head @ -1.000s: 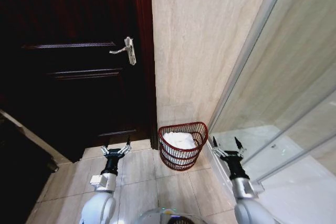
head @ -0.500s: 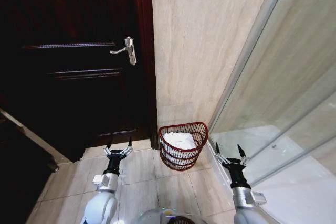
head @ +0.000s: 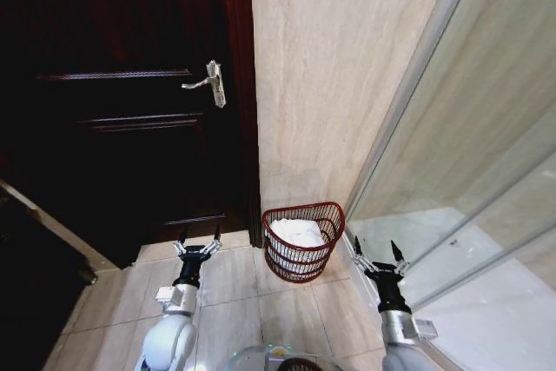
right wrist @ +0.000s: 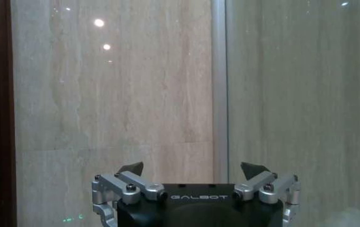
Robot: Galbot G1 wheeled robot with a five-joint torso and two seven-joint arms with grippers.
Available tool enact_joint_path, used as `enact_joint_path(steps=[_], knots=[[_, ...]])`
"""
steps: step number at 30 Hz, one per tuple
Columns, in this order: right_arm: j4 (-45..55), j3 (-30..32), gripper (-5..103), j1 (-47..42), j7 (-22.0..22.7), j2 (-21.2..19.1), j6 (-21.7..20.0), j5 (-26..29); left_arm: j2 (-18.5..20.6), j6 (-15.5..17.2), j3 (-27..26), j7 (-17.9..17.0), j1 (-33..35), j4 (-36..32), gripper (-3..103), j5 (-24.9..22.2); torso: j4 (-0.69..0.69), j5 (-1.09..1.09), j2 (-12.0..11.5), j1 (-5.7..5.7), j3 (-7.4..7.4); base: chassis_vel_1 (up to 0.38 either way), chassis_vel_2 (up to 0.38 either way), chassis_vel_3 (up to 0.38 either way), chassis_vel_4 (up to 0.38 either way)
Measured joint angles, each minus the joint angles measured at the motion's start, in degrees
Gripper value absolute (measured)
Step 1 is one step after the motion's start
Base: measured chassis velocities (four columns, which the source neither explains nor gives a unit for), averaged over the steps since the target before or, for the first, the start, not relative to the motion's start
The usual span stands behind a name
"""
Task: Discard the used towel into the hamper.
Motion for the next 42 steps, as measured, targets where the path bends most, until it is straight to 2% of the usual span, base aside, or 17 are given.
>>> enact_joint_path(steps=[16,19,42], knots=[[0.5,-0.9,100,-0.2,1.6,-0.3,0.1,-0.1,0.2,-1.4,-0.3,0.4,-0.7,0.7,100,-0.3,0.00,0.00,-3.9,-1.55,-2.41,0.000,0.000,0.000,0.000],[0.3,-1.1,100,-0.1,1.6,-0.5,0.1,-0.3,0.2,-1.4,-0.4,0.5,-0.9,0.8,100,-0.4,0.00,0.00,-5.5,-2.18,-3.32,0.000,0.000,0.000,0.000],[-0.9,-2.4,100,0.4,2.4,-0.4,0.1,-1.7,0.9,-1.6,-0.8,1.5,-2.0,1.4,100,-1.5,0.00,0.00,-10.7,-4.06,-6.66,0.000,0.000,0.000,0.000]])
